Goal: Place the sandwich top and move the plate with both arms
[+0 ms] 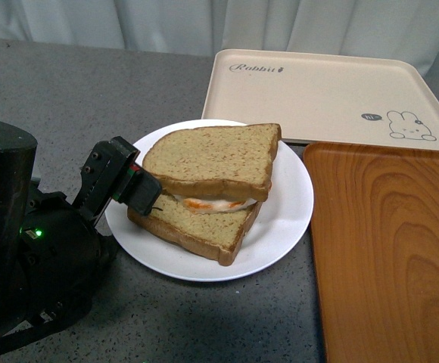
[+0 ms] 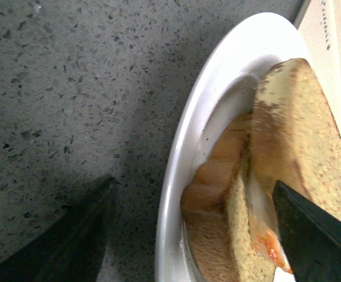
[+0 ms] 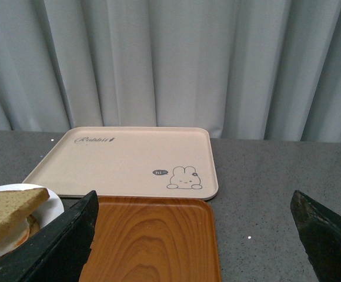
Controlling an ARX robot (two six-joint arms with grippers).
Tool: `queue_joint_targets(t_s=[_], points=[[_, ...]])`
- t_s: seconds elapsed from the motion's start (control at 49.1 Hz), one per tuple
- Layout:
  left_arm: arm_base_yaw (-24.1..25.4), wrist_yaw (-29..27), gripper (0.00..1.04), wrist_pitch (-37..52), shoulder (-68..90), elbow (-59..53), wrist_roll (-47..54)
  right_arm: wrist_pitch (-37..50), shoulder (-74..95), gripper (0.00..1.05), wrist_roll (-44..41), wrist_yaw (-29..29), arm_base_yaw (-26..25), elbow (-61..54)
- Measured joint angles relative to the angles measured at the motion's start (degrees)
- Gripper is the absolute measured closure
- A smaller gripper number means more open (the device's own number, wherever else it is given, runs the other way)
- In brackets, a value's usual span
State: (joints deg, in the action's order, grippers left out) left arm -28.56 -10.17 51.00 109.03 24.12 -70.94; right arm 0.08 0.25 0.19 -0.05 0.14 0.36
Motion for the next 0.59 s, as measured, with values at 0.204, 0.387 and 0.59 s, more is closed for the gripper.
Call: queue_joint_targets(t_s=[0.204,0.387,0.59], points=[[0.3,0.0,0.63,-0.1,0.5,-0.3,-1.0,0.0,0.0,0.09,0.0,0.0,0.0,0.0],[0.6,-0.1,0.92,0.4,0.0,-0.7,-1.7,0.0,0.0,0.09,0.0,0.0,0.0,0.0],[1.0,-0.3,0.99,0.1,-3.0,-1.1,-1.6,0.0,0.0,0.09,0.0,0.0,0.0,0.0]])
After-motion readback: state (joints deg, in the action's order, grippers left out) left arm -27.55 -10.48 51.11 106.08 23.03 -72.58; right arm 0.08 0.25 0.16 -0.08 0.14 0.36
